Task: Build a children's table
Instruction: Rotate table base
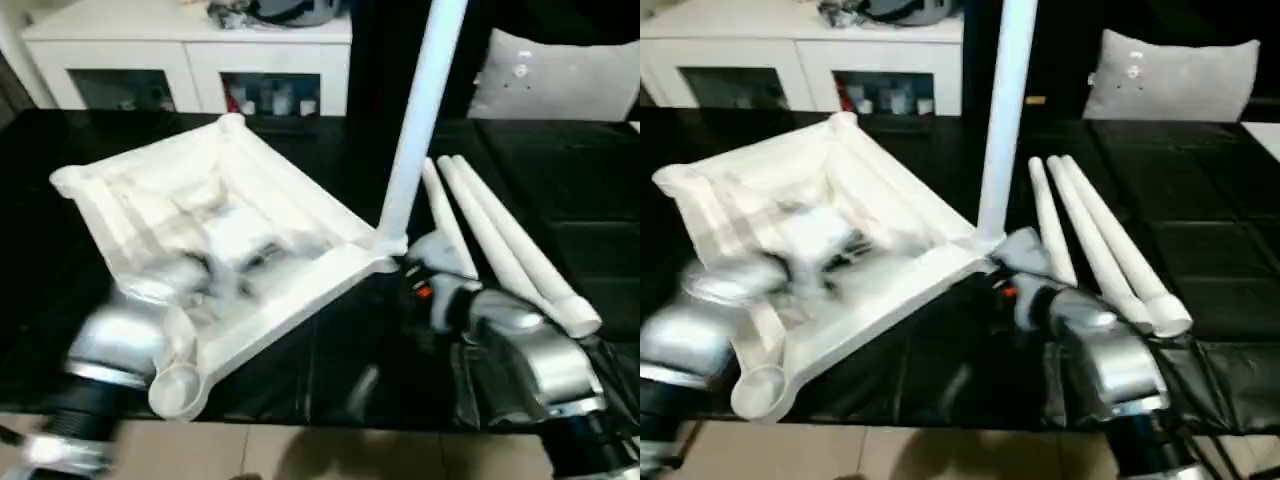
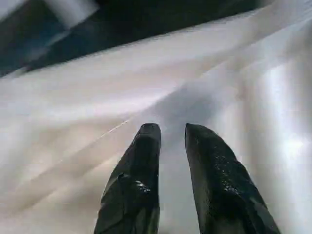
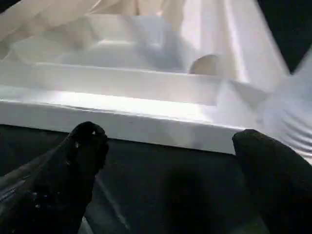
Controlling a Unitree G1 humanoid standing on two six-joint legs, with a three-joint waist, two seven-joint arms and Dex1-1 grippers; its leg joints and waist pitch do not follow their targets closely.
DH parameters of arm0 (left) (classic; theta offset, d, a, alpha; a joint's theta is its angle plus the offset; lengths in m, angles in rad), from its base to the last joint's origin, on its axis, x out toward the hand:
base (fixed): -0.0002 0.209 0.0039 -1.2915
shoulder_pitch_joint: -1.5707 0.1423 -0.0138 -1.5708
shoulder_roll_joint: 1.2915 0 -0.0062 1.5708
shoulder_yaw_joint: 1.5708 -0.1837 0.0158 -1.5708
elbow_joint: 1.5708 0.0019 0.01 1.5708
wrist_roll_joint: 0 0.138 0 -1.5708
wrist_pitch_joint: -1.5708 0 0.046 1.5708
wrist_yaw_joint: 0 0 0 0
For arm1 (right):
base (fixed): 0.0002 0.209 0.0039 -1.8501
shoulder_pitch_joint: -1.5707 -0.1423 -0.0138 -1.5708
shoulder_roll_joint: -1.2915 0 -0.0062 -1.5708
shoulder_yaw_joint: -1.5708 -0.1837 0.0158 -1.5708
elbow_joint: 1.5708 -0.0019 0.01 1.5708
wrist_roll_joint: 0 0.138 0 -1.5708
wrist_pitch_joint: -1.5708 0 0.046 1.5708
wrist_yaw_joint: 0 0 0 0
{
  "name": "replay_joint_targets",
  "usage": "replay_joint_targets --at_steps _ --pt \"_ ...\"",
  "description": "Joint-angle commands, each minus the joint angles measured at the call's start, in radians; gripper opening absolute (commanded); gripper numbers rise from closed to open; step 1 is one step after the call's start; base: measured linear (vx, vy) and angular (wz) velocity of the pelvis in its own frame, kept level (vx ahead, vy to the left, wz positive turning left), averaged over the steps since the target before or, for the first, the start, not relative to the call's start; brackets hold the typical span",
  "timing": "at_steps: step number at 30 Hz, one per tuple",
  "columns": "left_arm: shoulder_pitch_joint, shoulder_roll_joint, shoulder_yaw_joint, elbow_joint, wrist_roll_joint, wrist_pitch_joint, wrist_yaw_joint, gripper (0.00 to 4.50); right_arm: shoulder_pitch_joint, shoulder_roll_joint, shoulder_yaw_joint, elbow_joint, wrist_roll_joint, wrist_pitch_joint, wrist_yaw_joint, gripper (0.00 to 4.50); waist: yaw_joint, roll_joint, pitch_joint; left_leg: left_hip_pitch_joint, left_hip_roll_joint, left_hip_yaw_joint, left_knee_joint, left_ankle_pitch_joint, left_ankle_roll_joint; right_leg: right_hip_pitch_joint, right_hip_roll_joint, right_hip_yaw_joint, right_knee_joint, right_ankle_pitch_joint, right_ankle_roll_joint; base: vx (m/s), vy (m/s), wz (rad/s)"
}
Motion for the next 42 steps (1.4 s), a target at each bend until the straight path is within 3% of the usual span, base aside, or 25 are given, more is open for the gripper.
replay_joint_targets --at_steps 1,2,3,4,5,9,12,15,17,19,24,25,26,30,34,38,41,42 --pt "0.027 0.072 -0.002 -0.007 0.053 0.043 0.003 0.66 -0.043 0.010 0.026 0.029 -0.034 0.026 -0.022 4.50 0.003 -0.009 -0.055 0.007 0.047 -0.011 -0.069 -0.119 0.031 0.051 -0.079 0.052 -0.072 -0.208 -0.152 0.000 0.000 0.00" --pt "0.027 0.072 -0.002 -0.007 0.053 0.043 0.003 0.57 -0.043 0.010 0.026 0.029 -0.034 0.026 -0.022 4.50 0.003 -0.009 -0.055 0.007 0.047 -0.011 -0.069 -0.119 0.031 0.051 -0.079 0.052 -0.072 -0.208 -0.152 0.000 0.000 0.00" --pt "0.051 0.124 -0.001 0.000 0.092 0.046 0.015 0.45 -0.056 0.006 0.052 0.035 -0.046 0.044 -0.016 4.50 0.003 -0.015 -0.055 0.007 0.047 -0.011 -0.069 -0.108 0.026 0.051 -0.077 0.052 -0.065 -0.178 -0.156 0.000 0.000 0.00" --pt "0.062 0.141 0.004 0.004 0.100 0.049 0.014 0.37 -0.059 0.002 0.065 0.034 -0.051 0.048 -0.010 4.50 0.003 -0.011 -0.054 0.004 0.047 -0.014 -0.070 -0.105 0.025 0.053 -0.078 0.052 -0.062 -0.171 -0.157 0.000 0.000 0.00" --pt "0.063 0.142 0.005 0.005 0.101 0.050 0.014 0.34 -0.060 0.002 0.067 0.034 -0.052 0.049 -0.010 4.50 0.005 -0.006 -0.055 0.010 0.048 -0.012 -0.069 -0.106 0.020 0.049 -0.080 0.054 -0.063 -0.158 -0.158 0.000 0.000 0.00" --pt "0.106 0.193 0.014 -0.010 0.105 0.101 -0.007 0.04 -0.087 0.014 0.099 0.063 -0.067 0.051 -0.019 4.50 0.011 -0.009 -0.055 0.013 0.048 -0.011 -0.068 -0.107 0.006 0.051 -0.079 0.054 -0.054 -0.065 -0.191 0.000 0.000 0.00" --pt "0.123 0.209 -0.010 -0.011 0.114 0.110 -0.022 0.04 -0.111 0.026 0.105 0.110 -0.107 0.050 -0.064 4.50 0.010 -0.012 -0.050 0.013 0.047 -0.012 -0.074 -0.159 -0.008 0.052 -0.083 0.056 -0.062 -0.141 -0.185 0.000 0.000 0.00" --pt "0.146 0.233 -0.044 -0.019 0.123 0.119 -0.049 0.04 -0.120 0.032 0.112 0.118 -0.111 0.074 -0.072 4.50 0.012 -0.008 -0.041 0.020 0.048 -0.016 -0.082 -0.260 -0.026 0.047 -0.087 0.059 -0.079 -0.310 -0.145 0.000 0.000 0.00" --pt "0.149 0.237 -0.048 -0.020 0.126 0.121 -0.053 0.04 -0.120 0.031 0.116 0.117 -0.112 0.076 -0.071 4.50 0.011 -0.009 -0.042 0.024 0.049 -0.018 -0.084 -0.280 -0.032 0.046 -0.086 0.061 -0.080 -0.333 -0.135 0.000 0.000 0.00" --pt "0.164 0.254 -0.076 -0.033 0.119 0.126 -0.095 0.04 -0.118 0.033 0.131 0.124 -0.110 0.080 -0.061 4.50 0.012 -0.003 -0.046 0.023 0.049 -0.019 -0.082 -0.262 -0.036 0.046 -0.084 0.062 -0.075 -0.273 -0.146 0.000 0.000 0.00" --pt "0.166 0.258 -0.116 -0.057 0.100 0.130 -0.149 0.04 -0.126 0.037 0.140 0.126 -0.116 0.081 -0.059 4.50 0.011 -0.006 -0.051 0.018 0.047 -0.016 -0.077 -0.200 -0.027 0.053 -0.082 0.060 -0.064 -0.163 -0.177 0.000 0.000 0.00" --pt "0.165 0.258 -0.124 -0.056 0.100 0.124 -0.154 0.04 -0.127 0.036 0.138 0.118 -0.114 0.087 -0.058 4.50 0.012 0.000 -0.052 0.018 0.047 -0.016 -0.076 -0.196 -0.028 0.053 -0.082 0.060 -0.063 -0.153 -0.178 0.000 0.000 0.00" --pt "0.162 0.255 -0.133 -0.055 0.098 0.115 -0.161 0.04 -0.127 0.028 0.141 0.105 -0.115 0.094 -0.055 4.50 0.012 -0.004 -0.052 0.017 0.046 -0.015 -0.075 -0.188 -0.026 0.055 -0.080 0.059 -0.062 -0.139 -0.181 0.000 0.000 0.00" --pt "0.155 0.242 -0.157 -0.051 0.087 0.095 -0.185 0.04 -0.119 -0.002 0.157 0.062 -0.120 0.120 -0.027 4.50 0.012 0.001 -0.050 0.018 0.046 -0.016 -0.077 -0.209 -0.030 0.056 -0.079 0.058 -0.063 -0.156 -0.178 0.000 0.000 0.00" --pt "0.165 0.238 -0.181 -0.076 0.063 0.104 -0.239 0.04 -0.130 0.024 0.143 0.134 -0.126 0.082 -0.060 4.50 0.012 0.002 -0.049 0.022 0.046 -0.016 -0.077 -0.244 -0.039 0.052 -0.083 0.060 -0.069 -0.215 -0.177 0.000 0.000 0.00" --pt "0.188 0.244 -0.196 -0.099 0.019 0.054 -0.302 0.04 -0.158 0.075 0.109 0.241 -0.115 0.028 -0.108 4.50 0.010 0.001 -0.052 0.020 0.046 -0.016 -0.075 -0.234 -0.044 0.054 -0.085 0.059 -0.066 -0.190 -0.195 0.000 0.000 0.00" --pt "0.183 0.215 -0.223 -0.104 -0.017 0.027 -0.339 0.04 -0.203 0.114 0.079 0.346 -0.108 -0.029 -0.154 4.50 0.008 0.010 -0.051 0.022 0.046 -0.015 -0.076 -0.245 -0.052 0.052 -0.081 0.058 -0.064 -0.181 -0.201 0.000 0.000 0.00" --pt "0.177 0.202 -0.231 -0.103 -0.022 0.030 -0.344 0.04 -0.216 0.123 0.069 0.371 -0.108 -0.042 -0.166 4.50 0.006 0.008 -0.049 0.021 0.045 -0.014 -0.076 -0.248 -0.052 0.052 -0.080 0.059 -0.065 -0.184 -0.200 0.000 0.000 0.00"
